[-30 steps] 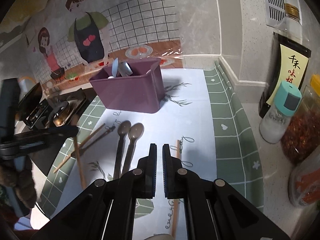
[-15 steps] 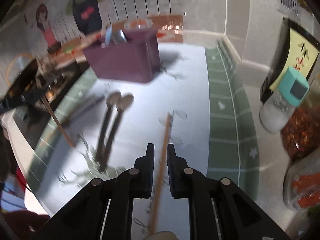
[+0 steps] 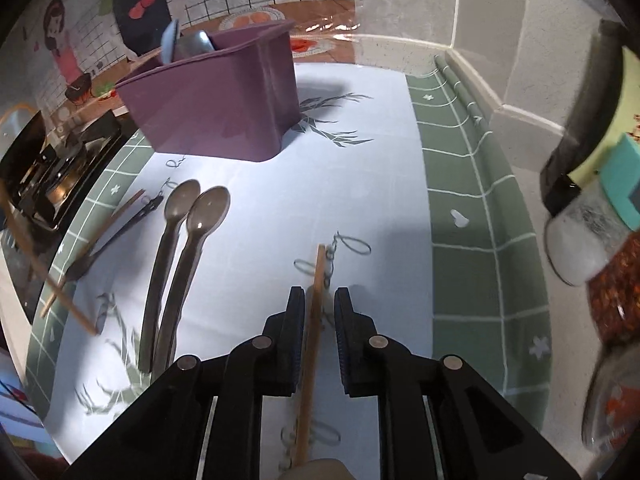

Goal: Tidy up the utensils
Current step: 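Lift the chopstick with the right gripper while the left lifts the wooden spoon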

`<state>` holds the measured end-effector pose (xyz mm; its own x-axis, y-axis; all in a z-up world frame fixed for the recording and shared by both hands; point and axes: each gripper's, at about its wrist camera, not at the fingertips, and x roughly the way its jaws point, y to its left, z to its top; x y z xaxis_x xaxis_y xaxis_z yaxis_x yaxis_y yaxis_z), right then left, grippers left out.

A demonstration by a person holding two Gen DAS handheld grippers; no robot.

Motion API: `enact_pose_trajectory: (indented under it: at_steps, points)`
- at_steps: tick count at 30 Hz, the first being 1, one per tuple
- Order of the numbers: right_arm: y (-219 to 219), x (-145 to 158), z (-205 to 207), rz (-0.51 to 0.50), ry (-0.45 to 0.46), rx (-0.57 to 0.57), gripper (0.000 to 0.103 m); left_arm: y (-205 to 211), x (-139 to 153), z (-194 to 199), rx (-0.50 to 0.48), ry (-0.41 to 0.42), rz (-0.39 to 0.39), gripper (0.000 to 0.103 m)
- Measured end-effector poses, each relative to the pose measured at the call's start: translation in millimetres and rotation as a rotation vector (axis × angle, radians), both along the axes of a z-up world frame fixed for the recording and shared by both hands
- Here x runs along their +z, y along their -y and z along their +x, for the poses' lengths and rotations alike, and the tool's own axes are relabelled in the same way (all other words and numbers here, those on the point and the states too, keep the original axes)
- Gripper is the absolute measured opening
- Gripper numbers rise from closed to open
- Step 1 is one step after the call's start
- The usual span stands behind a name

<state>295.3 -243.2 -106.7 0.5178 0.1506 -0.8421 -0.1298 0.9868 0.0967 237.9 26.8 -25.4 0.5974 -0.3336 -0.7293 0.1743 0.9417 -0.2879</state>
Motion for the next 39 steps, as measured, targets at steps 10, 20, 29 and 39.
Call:
enact_pose_trajectory:
  at_steps: [10, 20, 29, 39]
  points:
    - [4.3, 23.2, -16.6, 0.029, 0.080, -0.018, 0.005, -5.6, 3.1, -5.5, 0.006, 0.000, -0.006, 0.030]
    - [10.4, 107.7, -53.5, 0.103, 0.282, -0.033, 0.005, -2.7, 33.8, -8.8, -0.027, 0.064, -0.027, 0.029]
    - [4.8, 139.6, -48.3, 0.136, 0.363, -0.054, 0.005, 0.6, 50.9, 0.4, -0.034, 0.106, -0.037, 0.029]
    - [-26.1, 308.9, -28.1, 0.056, 0.737, -0.001, 0.005, -6.7, 202.1, 49.3, -0.093, 0.398, -0.058, 0.029]
